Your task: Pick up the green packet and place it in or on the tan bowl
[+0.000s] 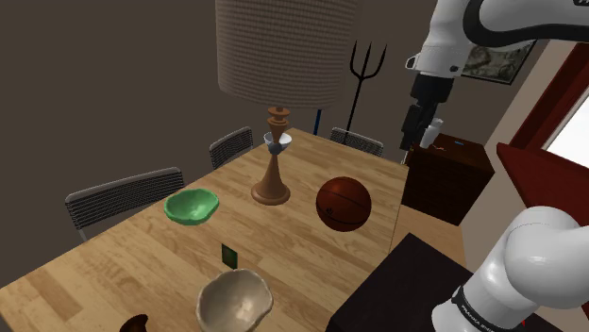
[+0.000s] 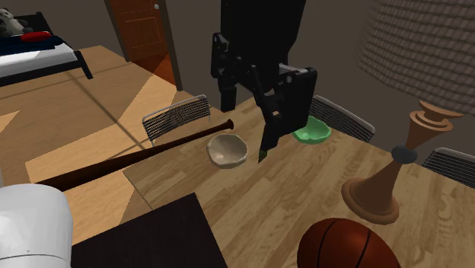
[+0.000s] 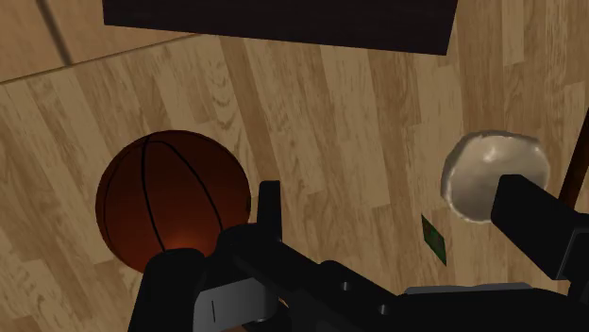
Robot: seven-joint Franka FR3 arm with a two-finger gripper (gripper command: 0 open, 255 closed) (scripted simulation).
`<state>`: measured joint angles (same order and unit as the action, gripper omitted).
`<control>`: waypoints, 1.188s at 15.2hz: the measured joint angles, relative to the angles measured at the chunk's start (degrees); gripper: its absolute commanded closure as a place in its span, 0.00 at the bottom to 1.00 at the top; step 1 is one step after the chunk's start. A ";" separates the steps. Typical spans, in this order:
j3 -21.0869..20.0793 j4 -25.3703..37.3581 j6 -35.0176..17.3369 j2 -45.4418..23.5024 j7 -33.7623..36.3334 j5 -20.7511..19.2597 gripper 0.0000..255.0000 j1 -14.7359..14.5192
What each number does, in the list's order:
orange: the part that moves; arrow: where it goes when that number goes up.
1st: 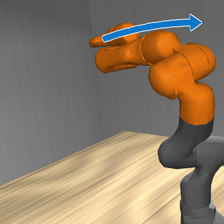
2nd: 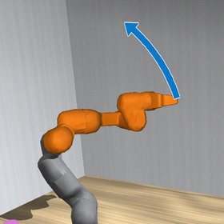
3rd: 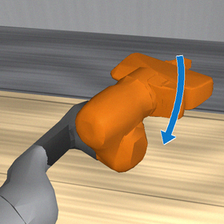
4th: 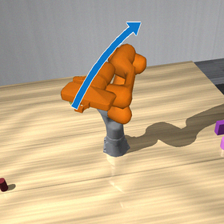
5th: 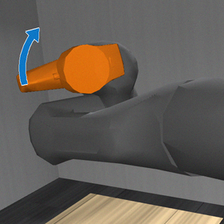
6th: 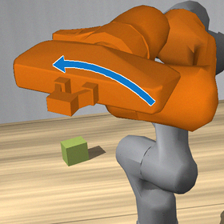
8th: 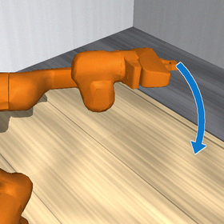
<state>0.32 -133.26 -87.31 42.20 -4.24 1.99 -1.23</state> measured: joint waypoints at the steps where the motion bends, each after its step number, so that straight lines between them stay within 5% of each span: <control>1: 0.00 0.00 0.00 0.00 0.00 0.00 0.00 0.00; 18: -9.59 -0.51 -26.11 -24.45 6.20 1.80 0.00 -4.29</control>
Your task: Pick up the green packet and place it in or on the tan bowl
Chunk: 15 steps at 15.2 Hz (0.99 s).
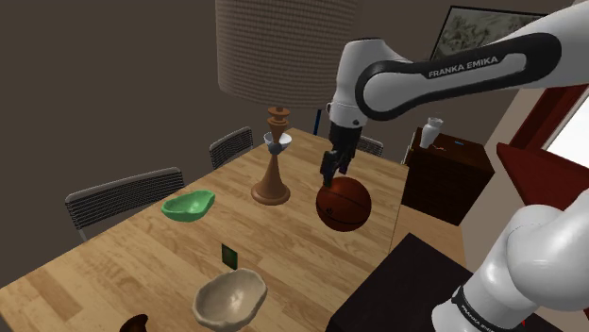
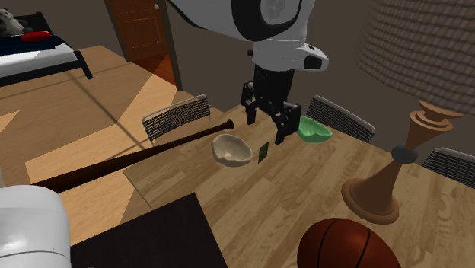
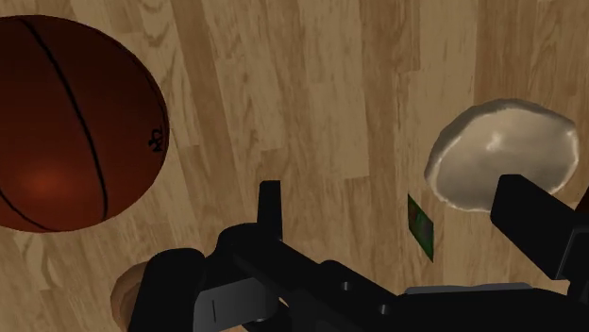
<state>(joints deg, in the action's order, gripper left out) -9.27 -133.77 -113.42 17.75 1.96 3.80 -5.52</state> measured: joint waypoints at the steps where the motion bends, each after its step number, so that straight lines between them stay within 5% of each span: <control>1: -0.62 0.26 -1.50 -1.71 0.59 -0.19 0.00 -0.25; 15: -5.21 16.68 -14.54 -31.52 9.94 -9.39 0.00 -4.56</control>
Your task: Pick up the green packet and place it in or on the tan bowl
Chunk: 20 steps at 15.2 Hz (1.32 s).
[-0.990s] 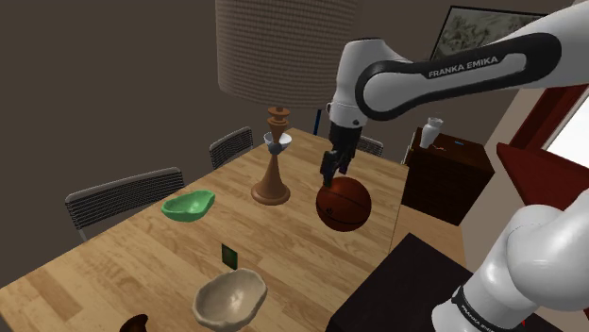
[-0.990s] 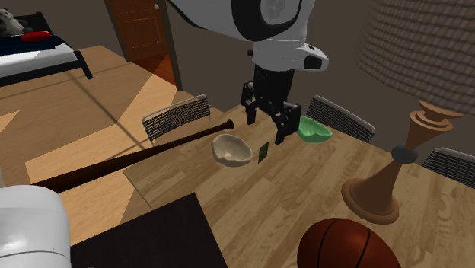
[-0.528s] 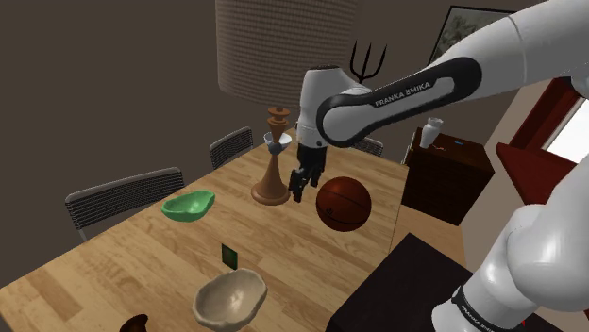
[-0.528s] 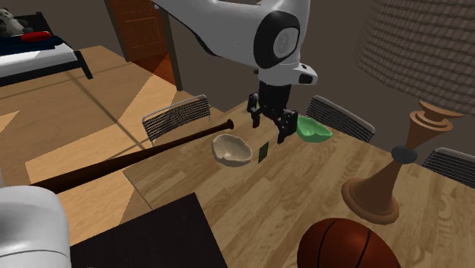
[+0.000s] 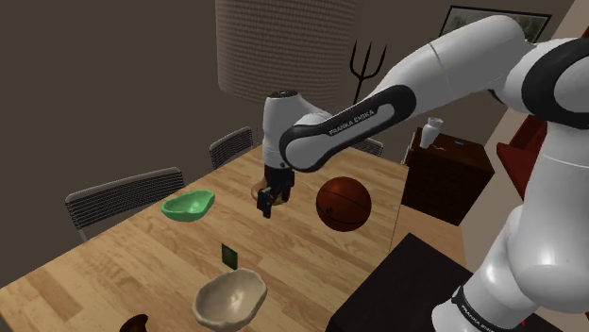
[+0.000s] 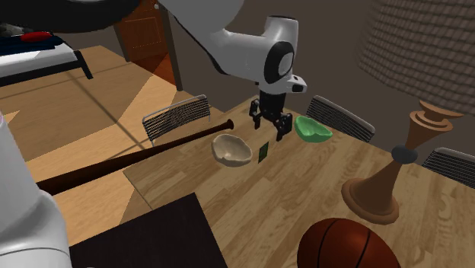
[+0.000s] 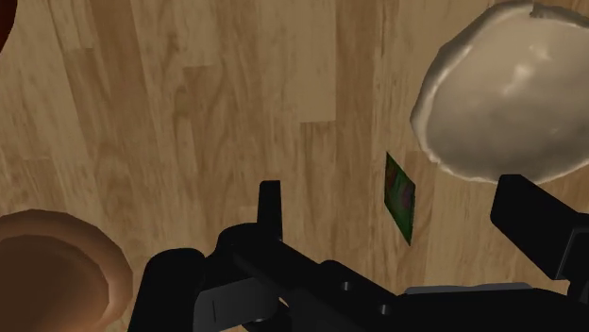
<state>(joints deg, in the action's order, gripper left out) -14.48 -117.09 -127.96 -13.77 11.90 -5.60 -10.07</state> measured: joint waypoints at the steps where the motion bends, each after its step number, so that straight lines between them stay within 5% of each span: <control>1: 0.01 2.07 -0.45 -2.58 0.86 -0.99 0.00 -0.68; 15: 2.49 33.97 0.82 -33.96 5.19 -9.22 0.00 -10.43; 20: 3.15 38.84 0.32 -39.30 5.03 -9.85 0.00 -11.33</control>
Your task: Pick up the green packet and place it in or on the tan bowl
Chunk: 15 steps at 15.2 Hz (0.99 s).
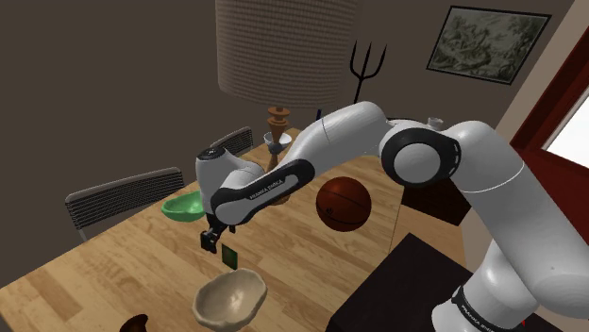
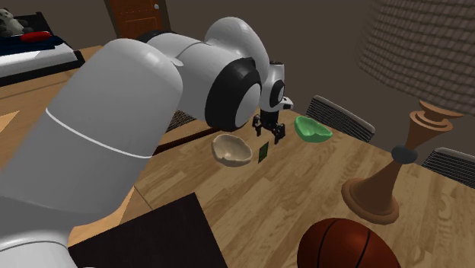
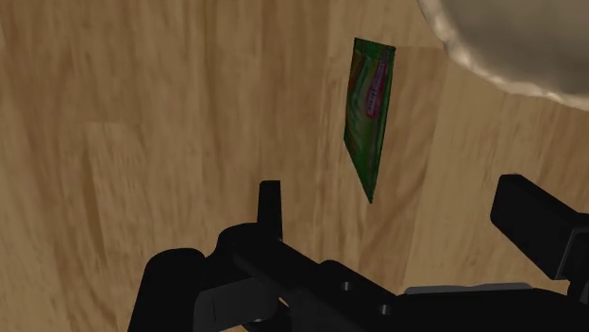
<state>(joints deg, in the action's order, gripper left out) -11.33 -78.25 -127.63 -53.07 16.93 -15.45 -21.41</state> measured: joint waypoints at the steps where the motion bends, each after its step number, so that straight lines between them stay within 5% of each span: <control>1: 0.07 0.14 -0.29 -0.44 0.07 -0.07 0.00 -0.08; 10: 0.31 0.46 -1.42 -1.85 0.11 -0.29 0.00 -0.12; 11: 0.31 0.46 -1.42 -1.85 0.11 -0.29 1.00 -0.12; 15: 0.31 0.46 -1.42 -1.85 0.11 -0.29 1.00 -0.12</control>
<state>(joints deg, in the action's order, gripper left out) -11.02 -77.79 -129.06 -54.91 17.04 -15.74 -21.52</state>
